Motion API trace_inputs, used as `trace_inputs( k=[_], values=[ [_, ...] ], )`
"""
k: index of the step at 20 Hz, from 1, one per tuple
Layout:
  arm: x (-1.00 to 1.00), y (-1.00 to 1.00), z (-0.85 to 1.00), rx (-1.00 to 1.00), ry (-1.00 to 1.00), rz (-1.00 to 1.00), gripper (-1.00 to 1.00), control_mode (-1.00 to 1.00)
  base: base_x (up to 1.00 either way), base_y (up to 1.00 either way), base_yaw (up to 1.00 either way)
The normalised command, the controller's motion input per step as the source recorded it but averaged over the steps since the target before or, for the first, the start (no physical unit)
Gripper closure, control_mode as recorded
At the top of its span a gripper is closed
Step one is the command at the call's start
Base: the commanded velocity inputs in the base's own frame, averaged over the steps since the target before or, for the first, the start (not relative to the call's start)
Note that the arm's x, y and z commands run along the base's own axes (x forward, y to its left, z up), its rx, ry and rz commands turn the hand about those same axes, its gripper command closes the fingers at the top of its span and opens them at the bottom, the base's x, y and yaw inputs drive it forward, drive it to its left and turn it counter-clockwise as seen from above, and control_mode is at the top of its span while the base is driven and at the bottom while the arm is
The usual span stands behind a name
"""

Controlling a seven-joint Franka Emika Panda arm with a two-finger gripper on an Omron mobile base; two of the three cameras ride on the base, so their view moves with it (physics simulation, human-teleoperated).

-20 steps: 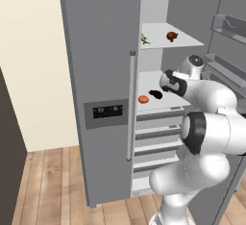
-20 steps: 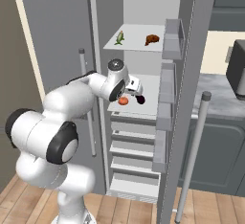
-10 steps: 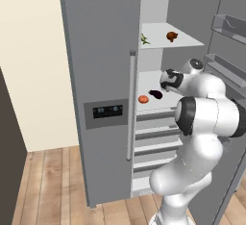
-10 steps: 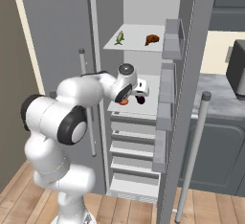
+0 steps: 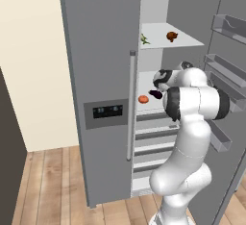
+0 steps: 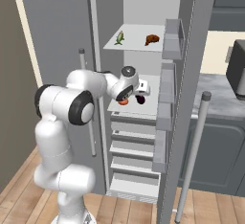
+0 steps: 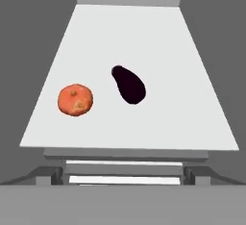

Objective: Gather the eggplant and squash from the fridge and place them on a tray on the dining counter. Then gather the chicken drumstick and fish from the fridge and place them on the other tray.

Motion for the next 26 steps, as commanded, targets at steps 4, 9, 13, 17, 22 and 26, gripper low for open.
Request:
trace_inputs(
  k=[4, 9, 13, 17, 22, 26],
  values=[
    [0.58, -0.01, -0.23, 0.00, 0.01, 0.02, -1.00, -1.00, 0.00, 0.00, 0.00],
    [0.41, -0.20, -0.28, 0.00, 0.02, 0.02, -1.00, -1.00, 0.00, 0.00, 0.00],
    [0.51, -0.14, -0.11, 0.00, 0.02, 0.03, -1.00, -1.00, 0.00, 0.00, 0.00],
    [0.58, 0.00, -0.08, 0.00, 0.07, 0.04, -1.00, -1.00, 0.00, 0.00, 0.00],
    [0.45, 0.00, -0.31, 0.00, 0.07, 0.03, -1.00, -1.00, 0.00, 0.00, 0.00],
    [0.33, 0.00, -0.37, 0.00, 0.05, 0.02, -1.00, -1.00, 0.00, 0.00, 0.00]
  ],
)
